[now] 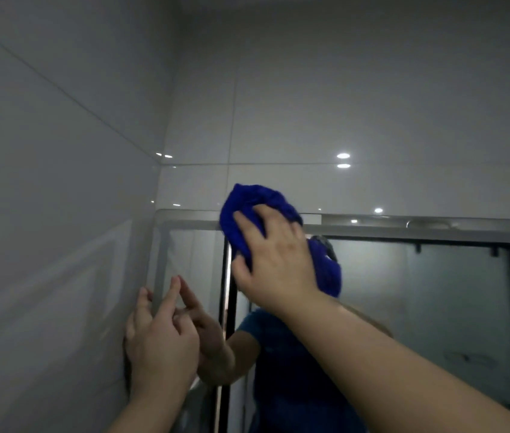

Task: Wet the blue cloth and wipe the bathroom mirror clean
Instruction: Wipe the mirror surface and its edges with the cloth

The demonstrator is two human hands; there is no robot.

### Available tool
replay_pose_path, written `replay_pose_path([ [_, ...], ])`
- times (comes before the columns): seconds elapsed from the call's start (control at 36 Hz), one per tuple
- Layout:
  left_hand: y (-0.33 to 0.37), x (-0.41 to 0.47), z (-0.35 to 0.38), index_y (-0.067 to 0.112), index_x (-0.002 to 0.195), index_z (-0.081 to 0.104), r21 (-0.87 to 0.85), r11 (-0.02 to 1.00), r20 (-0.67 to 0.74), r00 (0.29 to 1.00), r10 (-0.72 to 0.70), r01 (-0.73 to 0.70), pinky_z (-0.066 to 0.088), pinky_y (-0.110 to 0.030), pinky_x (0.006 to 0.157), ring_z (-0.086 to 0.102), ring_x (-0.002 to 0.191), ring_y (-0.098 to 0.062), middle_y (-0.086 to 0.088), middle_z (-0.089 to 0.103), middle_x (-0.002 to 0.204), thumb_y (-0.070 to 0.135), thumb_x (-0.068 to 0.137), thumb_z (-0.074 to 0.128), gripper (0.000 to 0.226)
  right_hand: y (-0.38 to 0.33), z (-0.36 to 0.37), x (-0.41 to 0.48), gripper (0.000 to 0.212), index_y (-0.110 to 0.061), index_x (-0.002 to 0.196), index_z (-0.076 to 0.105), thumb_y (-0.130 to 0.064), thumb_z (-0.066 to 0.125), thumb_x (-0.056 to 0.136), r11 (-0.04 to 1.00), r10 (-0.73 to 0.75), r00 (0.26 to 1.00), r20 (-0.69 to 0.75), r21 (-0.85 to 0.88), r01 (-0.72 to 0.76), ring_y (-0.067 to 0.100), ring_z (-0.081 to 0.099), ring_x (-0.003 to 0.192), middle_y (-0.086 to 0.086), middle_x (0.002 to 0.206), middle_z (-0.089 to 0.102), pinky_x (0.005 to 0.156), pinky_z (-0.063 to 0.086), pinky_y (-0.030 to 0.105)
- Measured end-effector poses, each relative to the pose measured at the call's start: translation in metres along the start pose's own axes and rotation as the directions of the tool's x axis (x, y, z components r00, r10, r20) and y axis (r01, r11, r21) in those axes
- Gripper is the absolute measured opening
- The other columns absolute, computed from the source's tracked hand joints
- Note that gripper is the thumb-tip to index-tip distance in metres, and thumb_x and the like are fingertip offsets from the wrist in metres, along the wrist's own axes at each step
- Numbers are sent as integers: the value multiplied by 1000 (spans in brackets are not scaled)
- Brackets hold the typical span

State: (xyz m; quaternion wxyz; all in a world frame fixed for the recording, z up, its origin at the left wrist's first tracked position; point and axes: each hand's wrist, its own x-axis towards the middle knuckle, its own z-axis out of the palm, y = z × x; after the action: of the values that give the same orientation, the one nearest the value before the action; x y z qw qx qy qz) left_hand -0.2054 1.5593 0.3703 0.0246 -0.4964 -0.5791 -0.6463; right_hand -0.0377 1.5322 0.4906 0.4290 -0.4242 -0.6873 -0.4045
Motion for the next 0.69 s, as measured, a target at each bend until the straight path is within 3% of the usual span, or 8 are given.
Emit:
replay_pose_path([
  [0.11,-7,8,-16,40,151,59,-55,998,78,997,19,-14,35,-49,126,39,151,-35,-13,35,170,8,95,62,65,-38,22,-8,80,-37,163,34,-53,56,88,985,-153,975,163,106,136,23,29,157,2,169,31,133,15,50],
  [0.19,-18,20,-19,24,134,73,-120,992,91,995,38,-27,41,-50,121,47,147,-36,-15,46,163,3,88,56,53,-61,40,-26,81,-37,164,31,-49,58,88,961,-255,936,241,167,219,21,27,158,0,171,29,134,11,51],
  [0.31,-34,24,-22,31,132,70,-144,987,136,987,85,-65,42,-51,122,45,150,-33,-10,46,164,4,87,54,55,-75,49,-46,82,-39,166,22,-46,59,93,967,-217,941,258,188,172,22,25,160,-1,174,23,134,4,47],
  [0.39,-28,25,-31,22,122,72,-134,990,190,979,66,-41,46,-54,116,47,147,-36,-18,50,156,21,86,47,44,-63,47,-66,81,-42,168,16,-50,57,99,967,-227,935,273,179,182,23,27,159,-1,176,19,134,12,49],
  [0.47,-17,29,-40,24,136,71,-95,995,237,970,44,-22,45,-47,117,45,149,-33,-21,51,156,25,89,48,52,-31,39,-87,78,-42,168,23,-58,58,100,961,-256,935,245,172,217,18,35,156,-7,175,27,131,26,49],
  [0.56,-6,25,-48,20,149,64,-77,996,225,972,62,-45,38,-42,121,40,153,-34,-19,40,167,13,98,58,52,14,20,-95,79,-41,166,33,-65,61,97,972,-227,960,163,105,211,14,41,153,-12,171,35,124,38,49],
  [0.69,-7,16,-43,18,157,52,-14,999,217,976,37,-35,32,-48,127,34,156,-38,-21,29,172,21,95,60,63,85,-31,-82,76,-33,161,47,-62,67,93,998,62,994,-89,21,-61,18,47,147,-6,165,47,123,40,43],
])
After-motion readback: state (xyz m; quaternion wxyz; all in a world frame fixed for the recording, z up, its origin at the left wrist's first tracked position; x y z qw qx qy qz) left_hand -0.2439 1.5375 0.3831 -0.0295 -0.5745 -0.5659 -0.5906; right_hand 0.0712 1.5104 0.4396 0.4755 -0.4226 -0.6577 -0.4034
